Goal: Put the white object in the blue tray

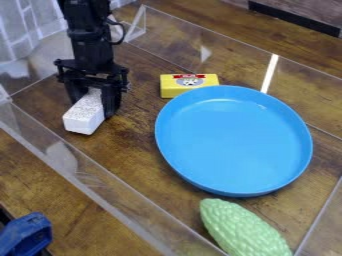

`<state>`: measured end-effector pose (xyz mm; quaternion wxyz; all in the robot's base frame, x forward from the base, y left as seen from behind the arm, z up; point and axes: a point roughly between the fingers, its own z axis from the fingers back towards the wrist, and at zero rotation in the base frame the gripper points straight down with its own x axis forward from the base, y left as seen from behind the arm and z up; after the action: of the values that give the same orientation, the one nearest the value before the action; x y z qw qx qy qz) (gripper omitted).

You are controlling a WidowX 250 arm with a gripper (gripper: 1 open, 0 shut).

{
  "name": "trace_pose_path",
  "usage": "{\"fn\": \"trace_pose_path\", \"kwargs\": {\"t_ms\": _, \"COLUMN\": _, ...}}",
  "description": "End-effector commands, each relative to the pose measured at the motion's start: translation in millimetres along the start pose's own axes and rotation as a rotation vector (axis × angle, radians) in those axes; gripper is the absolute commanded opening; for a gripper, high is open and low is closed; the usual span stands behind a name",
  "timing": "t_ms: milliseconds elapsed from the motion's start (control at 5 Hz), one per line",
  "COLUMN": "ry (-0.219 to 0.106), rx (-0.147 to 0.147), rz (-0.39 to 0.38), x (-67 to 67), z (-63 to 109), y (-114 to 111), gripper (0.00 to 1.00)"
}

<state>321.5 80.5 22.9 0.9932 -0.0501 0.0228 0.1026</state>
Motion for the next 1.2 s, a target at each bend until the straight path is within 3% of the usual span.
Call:
{"fn": "trace_pose_path", "kwargs": {"t_ms": 0, "ry": -0.081, "rx": 0.008, "rz": -0.042, "x": 10.5, "z": 31.3, "y": -9.6, "gripper": 0.00}}
{"fn": "trace_pose_path", "kwargs": {"t_ms": 1000, "ry": -0.115, "rx": 0.030, "rz": -0.156, "x": 13.9, "z": 85.1, "y": -31.4, "gripper": 0.00}}
